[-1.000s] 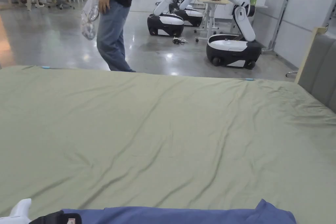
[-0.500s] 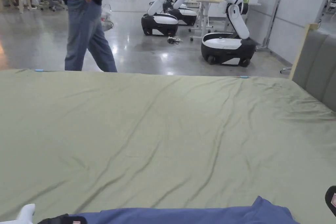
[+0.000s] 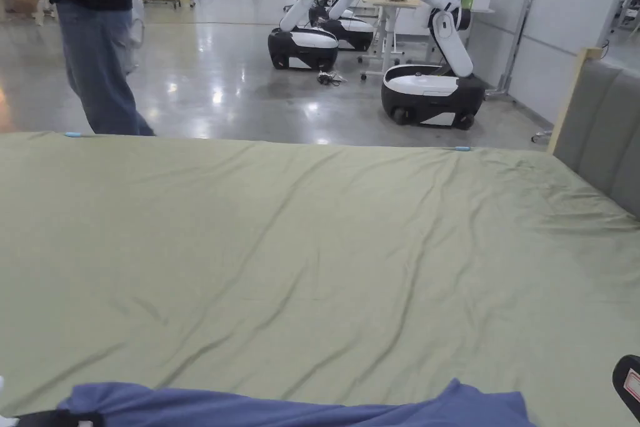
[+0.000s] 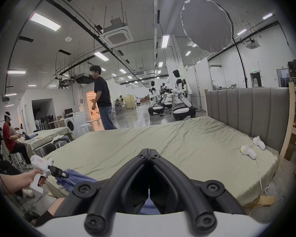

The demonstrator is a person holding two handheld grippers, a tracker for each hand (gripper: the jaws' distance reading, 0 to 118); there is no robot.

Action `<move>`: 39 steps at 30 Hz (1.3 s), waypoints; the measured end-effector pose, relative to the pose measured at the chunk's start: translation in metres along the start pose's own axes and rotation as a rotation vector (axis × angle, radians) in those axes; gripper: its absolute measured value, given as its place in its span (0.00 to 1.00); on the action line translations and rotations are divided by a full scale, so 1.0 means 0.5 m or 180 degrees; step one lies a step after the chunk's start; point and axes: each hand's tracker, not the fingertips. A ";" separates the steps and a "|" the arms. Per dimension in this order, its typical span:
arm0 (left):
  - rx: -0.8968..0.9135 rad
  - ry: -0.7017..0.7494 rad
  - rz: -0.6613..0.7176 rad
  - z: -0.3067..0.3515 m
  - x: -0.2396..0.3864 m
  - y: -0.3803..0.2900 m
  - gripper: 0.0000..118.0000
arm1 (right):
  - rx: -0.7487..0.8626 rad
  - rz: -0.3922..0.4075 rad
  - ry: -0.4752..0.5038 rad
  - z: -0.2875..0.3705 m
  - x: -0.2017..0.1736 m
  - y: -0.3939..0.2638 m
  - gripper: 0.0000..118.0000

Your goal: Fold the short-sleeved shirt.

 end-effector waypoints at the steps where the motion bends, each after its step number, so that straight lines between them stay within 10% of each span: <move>1: 0.0110 0.0109 0.0021 0.023 -0.012 0.018 0.06 | 0.0002 0.0012 0.0006 0.000 -0.001 0.000 0.00; 5: 0.0163 0.0624 -0.0055 0.105 -0.044 0.064 0.06 | 0.0014 0.0015 0.0045 -0.001 -0.007 -0.002 0.00; 13: 0.0081 0.0191 -0.0246 0.086 0.062 0.039 0.06 | -0.0008 -0.0118 0.0099 -0.012 -0.004 -0.015 0.00; 20: -0.0457 -0.0403 -0.0564 -0.074 0.251 -0.007 0.06 | 0.0030 -0.0069 0.0118 0.005 -0.001 -0.013 0.00; 29: -0.1098 0.0013 -0.0519 -0.319 0.271 -0.105 0.07 | 0.0028 -0.0247 0.0072 0.022 0.027 -0.026 0.00; 32: -0.1107 0.0000 -0.0515 -0.340 0.259 -0.124 0.32 | 0.0016 -0.0273 0.0023 0.021 0.027 -0.020 0.00; 35: -0.0951 -0.0595 -0.0012 -0.304 0.248 -0.105 0.88 | -0.0019 -0.0292 0.0106 0.015 0.030 -0.019 0.00; 39: -0.0181 -0.0925 -0.0094 -0.150 0.279 -0.077 1.00 | -0.0086 -0.0256 0.0151 -0.004 0.022 -0.022 0.00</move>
